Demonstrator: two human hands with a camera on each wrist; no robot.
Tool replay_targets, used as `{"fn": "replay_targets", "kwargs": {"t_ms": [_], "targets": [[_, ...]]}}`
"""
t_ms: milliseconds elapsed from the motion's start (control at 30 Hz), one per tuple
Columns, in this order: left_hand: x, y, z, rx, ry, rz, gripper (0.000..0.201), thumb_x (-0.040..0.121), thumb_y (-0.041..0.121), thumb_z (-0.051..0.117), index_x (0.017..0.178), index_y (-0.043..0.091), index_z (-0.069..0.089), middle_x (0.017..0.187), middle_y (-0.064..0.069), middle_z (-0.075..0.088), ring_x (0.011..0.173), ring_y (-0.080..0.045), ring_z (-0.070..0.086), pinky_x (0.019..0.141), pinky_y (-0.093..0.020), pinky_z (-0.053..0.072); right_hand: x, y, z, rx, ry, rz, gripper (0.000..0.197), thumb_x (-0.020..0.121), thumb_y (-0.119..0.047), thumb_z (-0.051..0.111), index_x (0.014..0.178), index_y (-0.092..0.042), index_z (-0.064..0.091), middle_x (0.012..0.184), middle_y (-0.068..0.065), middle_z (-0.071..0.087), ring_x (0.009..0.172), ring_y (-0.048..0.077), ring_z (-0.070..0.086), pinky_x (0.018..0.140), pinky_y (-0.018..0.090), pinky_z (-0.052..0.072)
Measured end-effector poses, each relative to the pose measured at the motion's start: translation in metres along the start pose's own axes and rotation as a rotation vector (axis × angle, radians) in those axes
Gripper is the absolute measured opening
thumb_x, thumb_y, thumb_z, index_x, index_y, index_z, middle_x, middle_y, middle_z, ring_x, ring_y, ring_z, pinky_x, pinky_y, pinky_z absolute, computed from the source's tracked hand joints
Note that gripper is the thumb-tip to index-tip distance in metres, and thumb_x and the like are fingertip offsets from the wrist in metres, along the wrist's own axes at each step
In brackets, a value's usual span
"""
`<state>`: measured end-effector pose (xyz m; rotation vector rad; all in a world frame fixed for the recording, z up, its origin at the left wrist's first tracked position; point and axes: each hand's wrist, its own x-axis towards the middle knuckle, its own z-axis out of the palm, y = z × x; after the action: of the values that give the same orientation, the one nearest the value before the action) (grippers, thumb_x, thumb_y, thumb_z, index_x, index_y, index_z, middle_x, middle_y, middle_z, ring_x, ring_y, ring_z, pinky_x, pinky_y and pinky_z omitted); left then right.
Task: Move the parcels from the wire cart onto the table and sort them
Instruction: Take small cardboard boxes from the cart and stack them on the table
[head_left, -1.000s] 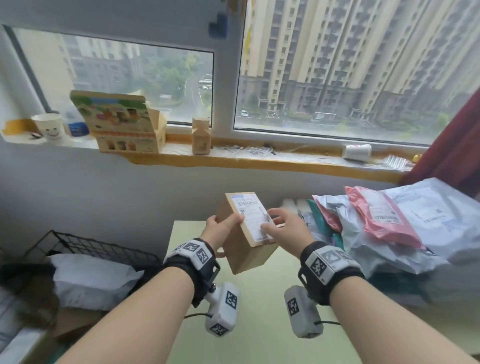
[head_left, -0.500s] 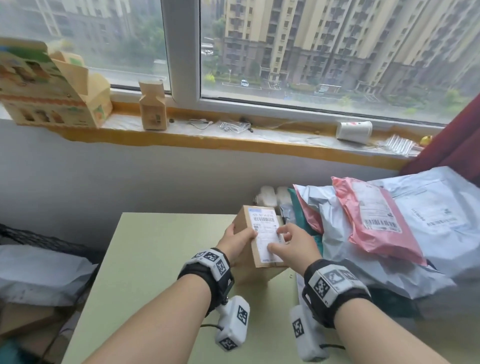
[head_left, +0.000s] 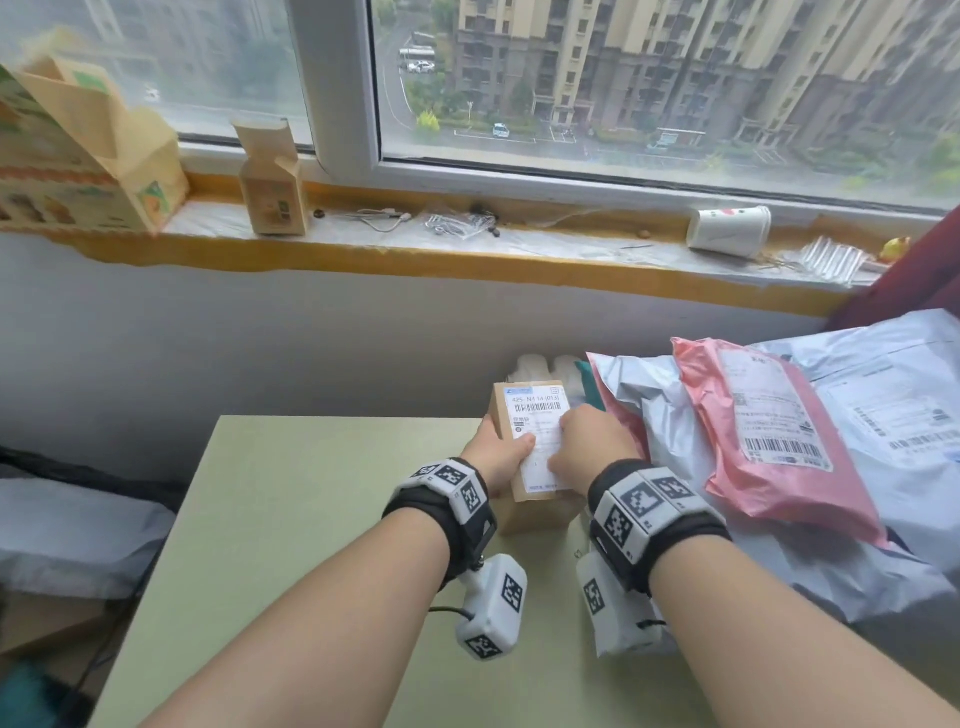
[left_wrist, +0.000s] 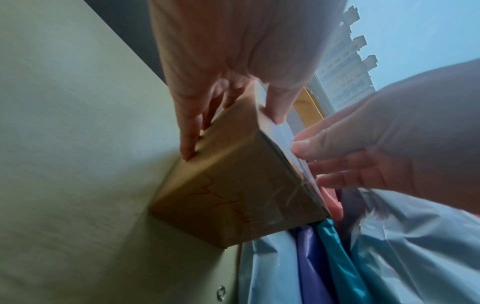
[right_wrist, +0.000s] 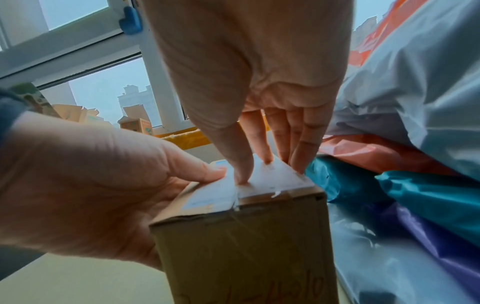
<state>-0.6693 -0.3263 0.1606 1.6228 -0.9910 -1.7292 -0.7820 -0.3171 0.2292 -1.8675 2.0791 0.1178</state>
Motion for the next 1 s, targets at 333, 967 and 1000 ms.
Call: {"fn": "replay_targets", "kwargs": {"t_ms": [333, 967, 1000], "targets": [[0.03, 0.017, 0.005, 0.045, -0.017, -0.003, 0.057, 0.086, 0.031, 0.061, 0.137, 0.021, 0.036, 0.131, -0.003, 0.058, 0.113, -0.027, 0.062, 0.097, -0.049, 0.05, 0.028, 0.0, -0.004, -0.039, 0.069, -0.059, 0.034, 0.089, -0.012, 0.054, 0.122, -0.003, 0.053, 0.128, 0.011, 0.046, 0.118, 0.029, 0.048, 0.097, 0.033, 0.042], [0.031, 0.011, -0.003, 0.079, -0.049, 0.055, 0.067, 0.075, 0.042, 0.064, 0.133, 0.016, 0.044, 0.132, -0.007, 0.059, 0.114, -0.029, 0.061, 0.098, -0.047, 0.049, 0.053, 0.008, 0.008, 0.024, 0.05, 0.014, 0.038, 0.082, -0.015, 0.064, 0.117, -0.006, 0.053, 0.12, 0.007, 0.051, 0.108, 0.024, 0.056, 0.078, 0.026, 0.045], [0.025, 0.014, -0.005, 0.111, -0.048, 0.061, 0.068, 0.076, 0.043, 0.063, 0.134, 0.014, 0.045, 0.134, -0.008, 0.057, 0.115, -0.028, 0.06, 0.099, -0.046, 0.048, 0.053, 0.01, 0.009, 0.049, 0.056, 0.018, 0.04, 0.081, -0.014, 0.063, 0.119, -0.007, 0.053, 0.123, 0.005, 0.052, 0.111, 0.022, 0.056, 0.079, 0.025, 0.044]]}}
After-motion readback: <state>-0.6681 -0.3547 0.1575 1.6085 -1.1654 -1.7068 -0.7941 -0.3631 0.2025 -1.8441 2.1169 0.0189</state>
